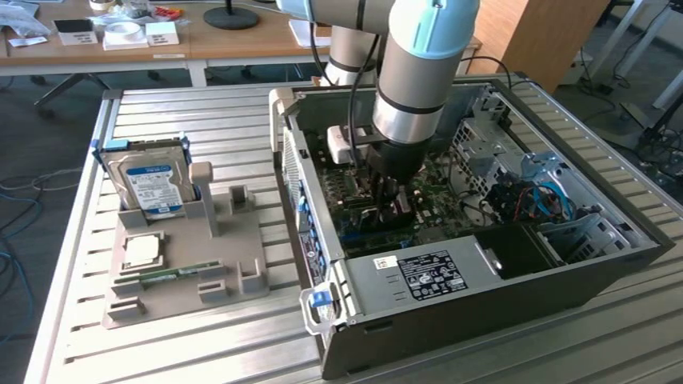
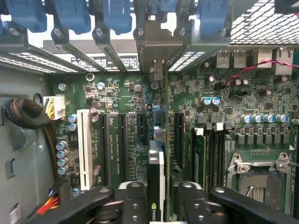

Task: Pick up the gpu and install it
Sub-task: 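Insert the gpu into the slot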

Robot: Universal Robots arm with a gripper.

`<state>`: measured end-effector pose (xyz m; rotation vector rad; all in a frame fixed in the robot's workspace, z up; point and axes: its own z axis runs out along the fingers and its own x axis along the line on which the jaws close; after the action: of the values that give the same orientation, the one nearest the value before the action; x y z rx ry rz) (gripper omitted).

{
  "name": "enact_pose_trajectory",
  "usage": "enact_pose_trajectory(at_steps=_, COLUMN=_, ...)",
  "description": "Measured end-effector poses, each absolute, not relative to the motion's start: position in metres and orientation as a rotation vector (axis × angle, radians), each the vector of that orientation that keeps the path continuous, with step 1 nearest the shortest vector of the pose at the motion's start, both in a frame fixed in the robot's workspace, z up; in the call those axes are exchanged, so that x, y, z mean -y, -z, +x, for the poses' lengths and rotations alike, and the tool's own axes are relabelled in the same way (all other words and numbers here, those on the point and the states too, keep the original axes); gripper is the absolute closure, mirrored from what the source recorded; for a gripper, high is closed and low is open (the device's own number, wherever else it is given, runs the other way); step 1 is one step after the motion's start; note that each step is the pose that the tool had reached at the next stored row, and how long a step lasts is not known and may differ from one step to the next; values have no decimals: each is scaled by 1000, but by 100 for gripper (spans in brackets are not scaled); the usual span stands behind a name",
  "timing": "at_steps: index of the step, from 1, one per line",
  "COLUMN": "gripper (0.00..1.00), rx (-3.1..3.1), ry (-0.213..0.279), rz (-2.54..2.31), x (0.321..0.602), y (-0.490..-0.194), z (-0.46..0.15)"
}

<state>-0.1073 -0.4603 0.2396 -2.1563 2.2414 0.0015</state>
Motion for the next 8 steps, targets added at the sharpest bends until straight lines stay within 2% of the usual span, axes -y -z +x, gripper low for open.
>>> enact_pose_trajectory(at_steps=1, gripper=67, rx=-2242, ry=-1, rz=-2157, x=460, y=-240, z=-107)
enact_pose_trajectory(at_steps=3, gripper=55, rx=-2242, ry=-1, rz=-2157, x=460, y=-240, z=-107)
enact_pose_trajectory(at_steps=5, gripper=55, rx=-2242, ry=-1, rz=-2157, x=460, y=-240, z=-107)
enact_pose_trajectory(at_steps=6, gripper=48, rx=-2242, ry=-1, rz=-2157, x=460, y=-240, z=-107)
enact_pose_trajectory(at_steps=8, gripper=48, rx=-2242, ry=-1, rz=-2157, x=460, y=-240, z=-107)
